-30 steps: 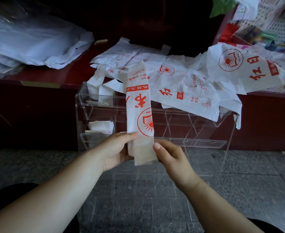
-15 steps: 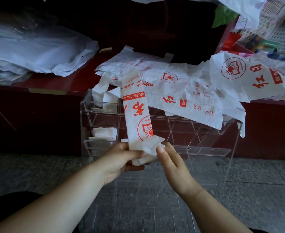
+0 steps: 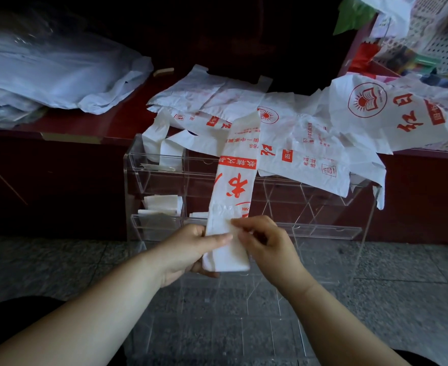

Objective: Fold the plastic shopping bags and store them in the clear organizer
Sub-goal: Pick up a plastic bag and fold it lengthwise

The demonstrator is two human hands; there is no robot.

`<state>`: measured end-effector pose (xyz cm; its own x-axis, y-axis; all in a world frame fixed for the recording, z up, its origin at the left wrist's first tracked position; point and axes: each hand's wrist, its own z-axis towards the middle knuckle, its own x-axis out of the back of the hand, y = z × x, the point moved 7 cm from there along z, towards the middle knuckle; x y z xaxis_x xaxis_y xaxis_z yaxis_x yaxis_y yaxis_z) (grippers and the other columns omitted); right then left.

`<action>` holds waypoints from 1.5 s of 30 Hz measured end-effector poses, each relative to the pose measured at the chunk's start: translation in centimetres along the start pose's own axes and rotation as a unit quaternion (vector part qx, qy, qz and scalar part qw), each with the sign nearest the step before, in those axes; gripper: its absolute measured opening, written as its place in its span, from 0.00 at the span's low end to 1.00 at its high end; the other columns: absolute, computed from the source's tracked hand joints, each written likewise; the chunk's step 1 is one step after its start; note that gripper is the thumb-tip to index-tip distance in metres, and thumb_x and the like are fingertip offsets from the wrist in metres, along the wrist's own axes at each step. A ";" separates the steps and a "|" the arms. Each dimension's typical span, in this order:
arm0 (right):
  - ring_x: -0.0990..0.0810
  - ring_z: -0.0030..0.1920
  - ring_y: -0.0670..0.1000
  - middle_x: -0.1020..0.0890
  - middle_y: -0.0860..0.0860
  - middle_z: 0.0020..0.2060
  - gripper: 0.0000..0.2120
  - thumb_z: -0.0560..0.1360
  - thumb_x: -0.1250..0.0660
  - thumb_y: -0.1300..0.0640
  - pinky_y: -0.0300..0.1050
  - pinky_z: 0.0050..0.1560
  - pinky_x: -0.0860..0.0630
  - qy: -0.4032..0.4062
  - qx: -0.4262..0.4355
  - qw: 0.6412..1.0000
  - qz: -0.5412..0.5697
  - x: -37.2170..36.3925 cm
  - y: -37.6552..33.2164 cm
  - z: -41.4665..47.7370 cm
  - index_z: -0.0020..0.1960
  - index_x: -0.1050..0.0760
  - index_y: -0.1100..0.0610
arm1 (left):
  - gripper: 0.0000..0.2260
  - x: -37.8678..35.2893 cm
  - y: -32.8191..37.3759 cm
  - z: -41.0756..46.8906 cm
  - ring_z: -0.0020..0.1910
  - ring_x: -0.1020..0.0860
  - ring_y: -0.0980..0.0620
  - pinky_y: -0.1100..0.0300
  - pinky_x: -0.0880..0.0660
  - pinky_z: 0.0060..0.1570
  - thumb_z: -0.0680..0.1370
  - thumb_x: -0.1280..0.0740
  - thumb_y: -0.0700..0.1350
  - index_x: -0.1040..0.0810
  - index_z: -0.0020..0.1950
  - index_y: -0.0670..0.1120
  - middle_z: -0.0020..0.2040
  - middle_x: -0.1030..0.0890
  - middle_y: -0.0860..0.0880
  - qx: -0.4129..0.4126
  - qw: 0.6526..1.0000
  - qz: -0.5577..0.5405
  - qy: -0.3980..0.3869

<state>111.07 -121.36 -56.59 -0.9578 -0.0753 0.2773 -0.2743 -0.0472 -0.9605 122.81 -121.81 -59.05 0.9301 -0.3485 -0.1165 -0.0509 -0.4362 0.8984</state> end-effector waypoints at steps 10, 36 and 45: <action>0.23 0.35 0.43 0.22 0.50 0.41 0.05 0.75 0.37 0.61 0.34 0.32 0.27 0.066 -0.082 0.983 0.153 0.2 0.9 -0.4 0.50 0.29 0.53 | 0.03 1.2 0.4 0.6 0.32 0.19 0.57 0.64 0.22 0.36 0.73 0.33 0.40 0.20 0.40 0.44 0.32 0.16 0.51 -0.030 0.995 -0.047 0.086; 0.27 0.54 0.50 0.18 0.50 0.51 0.13 0.71 0.33 0.57 0.44 0.54 0.28 0.121 0.425 0.846 -0.299 -0.7 -2.6 -2.6 0.55 0.28 0.54 | 0.05 1.5 0.8 0.6 0.38 0.19 0.48 0.54 0.23 0.47 0.72 0.32 0.40 0.20 0.47 0.42 0.39 0.16 0.45 -0.007 0.996 -0.055 0.074; 0.27 0.45 0.42 0.20 0.43 0.41 0.06 0.71 0.33 0.53 0.37 0.45 0.28 0.110 0.349 0.908 -0.204 -0.1 -2.0 -2.3 0.45 0.21 0.54 | 0.09 1.9 1.6 0.9 0.39 0.19 0.51 0.59 0.24 0.47 0.76 0.38 0.37 0.20 0.42 0.45 0.36 0.16 0.49 -0.054 0.986 -0.124 0.093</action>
<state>111.48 -118.94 -54.72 -0.8036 0.2880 0.5208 -0.5629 -0.6518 -0.5082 124.18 -123.93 -58.27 0.9600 -0.0802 -0.2684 0.2166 -0.3949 0.8928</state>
